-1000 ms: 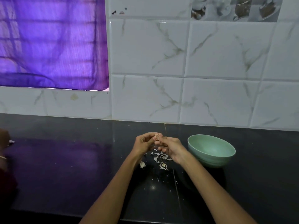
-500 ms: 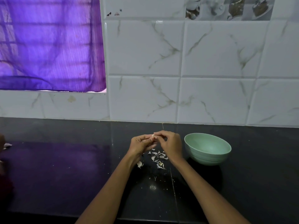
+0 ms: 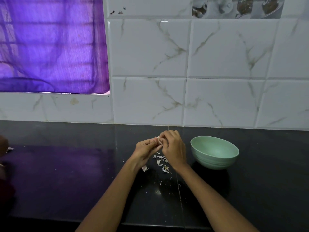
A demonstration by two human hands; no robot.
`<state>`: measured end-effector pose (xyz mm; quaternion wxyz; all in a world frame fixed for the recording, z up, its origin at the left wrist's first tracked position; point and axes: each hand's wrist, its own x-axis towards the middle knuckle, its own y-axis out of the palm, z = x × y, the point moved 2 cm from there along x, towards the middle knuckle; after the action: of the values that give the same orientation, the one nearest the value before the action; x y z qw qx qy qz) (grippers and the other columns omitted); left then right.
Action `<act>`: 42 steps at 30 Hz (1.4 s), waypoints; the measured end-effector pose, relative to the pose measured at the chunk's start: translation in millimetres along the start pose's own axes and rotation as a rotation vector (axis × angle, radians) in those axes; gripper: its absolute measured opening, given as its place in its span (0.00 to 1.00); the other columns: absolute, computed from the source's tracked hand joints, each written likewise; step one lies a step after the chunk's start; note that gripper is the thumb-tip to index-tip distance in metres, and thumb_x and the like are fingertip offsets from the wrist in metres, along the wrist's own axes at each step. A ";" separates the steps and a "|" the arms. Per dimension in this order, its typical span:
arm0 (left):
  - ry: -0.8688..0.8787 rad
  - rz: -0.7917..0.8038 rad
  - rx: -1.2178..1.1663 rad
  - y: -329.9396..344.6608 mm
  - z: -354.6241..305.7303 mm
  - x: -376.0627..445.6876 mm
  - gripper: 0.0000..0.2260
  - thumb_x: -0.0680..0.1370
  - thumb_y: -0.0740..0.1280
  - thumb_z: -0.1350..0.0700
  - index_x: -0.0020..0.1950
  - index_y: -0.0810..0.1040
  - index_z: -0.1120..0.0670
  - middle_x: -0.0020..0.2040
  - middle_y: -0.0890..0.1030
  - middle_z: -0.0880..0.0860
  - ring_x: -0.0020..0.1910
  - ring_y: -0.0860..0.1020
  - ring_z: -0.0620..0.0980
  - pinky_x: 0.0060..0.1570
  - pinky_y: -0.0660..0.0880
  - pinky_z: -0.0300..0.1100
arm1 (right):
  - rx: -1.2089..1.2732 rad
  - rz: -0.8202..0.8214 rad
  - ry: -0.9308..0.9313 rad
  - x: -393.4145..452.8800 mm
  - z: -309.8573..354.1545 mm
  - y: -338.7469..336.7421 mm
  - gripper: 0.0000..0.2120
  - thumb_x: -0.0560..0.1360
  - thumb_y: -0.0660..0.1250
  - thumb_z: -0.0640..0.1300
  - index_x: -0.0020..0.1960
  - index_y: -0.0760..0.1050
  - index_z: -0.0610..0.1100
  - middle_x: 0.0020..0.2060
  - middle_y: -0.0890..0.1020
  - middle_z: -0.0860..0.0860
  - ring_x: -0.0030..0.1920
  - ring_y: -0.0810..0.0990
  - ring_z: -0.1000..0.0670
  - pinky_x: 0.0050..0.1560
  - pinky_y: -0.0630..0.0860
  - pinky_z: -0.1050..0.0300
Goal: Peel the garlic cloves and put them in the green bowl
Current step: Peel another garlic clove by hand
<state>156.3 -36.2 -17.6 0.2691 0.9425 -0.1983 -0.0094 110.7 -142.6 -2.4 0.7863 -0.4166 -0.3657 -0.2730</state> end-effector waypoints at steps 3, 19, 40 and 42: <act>-0.047 0.029 -0.024 -1.4 -1.8 -1.3 0.11 0.78 0.62 0.59 0.46 0.79 0.66 0.38 0.84 0.57 0.40 0.84 0.46 0.41 0.80 0.34 | 0.011 0.055 -0.019 0.6 -2.7 3.5 0.05 0.76 0.62 0.42 0.46 0.76 0.43 0.45 0.75 0.49 0.49 0.71 0.50 0.36 0.69 0.57; 0.144 -0.293 0.151 -17.6 -7.8 4.0 0.10 0.79 0.62 0.61 0.42 0.80 0.61 0.35 0.80 0.55 0.27 0.77 0.42 0.30 0.77 0.31 | 0.334 0.139 0.192 4.8 -20.3 2.8 0.07 0.70 0.67 0.34 0.38 0.78 0.45 0.35 0.81 0.53 0.36 0.77 0.56 0.41 0.73 0.62; 0.137 -0.081 0.337 -6.8 2.1 1.7 0.06 0.76 0.65 0.64 0.41 0.80 0.61 0.33 0.83 0.52 0.33 0.82 0.45 0.35 0.79 0.33 | 0.441 0.208 0.406 4.6 -23.1 6.0 0.06 0.68 0.73 0.43 0.33 0.79 0.47 0.29 0.81 0.52 0.32 0.78 0.55 0.37 0.73 0.60; 0.144 -0.053 0.384 -4.3 3.1 0.5 0.03 0.74 0.67 0.66 0.42 0.80 0.61 0.32 0.83 0.52 0.32 0.82 0.44 0.34 0.78 0.33 | 0.436 0.151 0.437 5.3 -24.9 6.1 0.05 0.68 0.73 0.42 0.34 0.81 0.46 0.30 0.82 0.51 0.35 0.81 0.52 0.40 0.77 0.56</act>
<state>158.0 -34.6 -22.4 0.0978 0.9796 -0.1516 0.0889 126.9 -161.5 -10.4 0.9352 -0.1955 -0.2058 -0.2119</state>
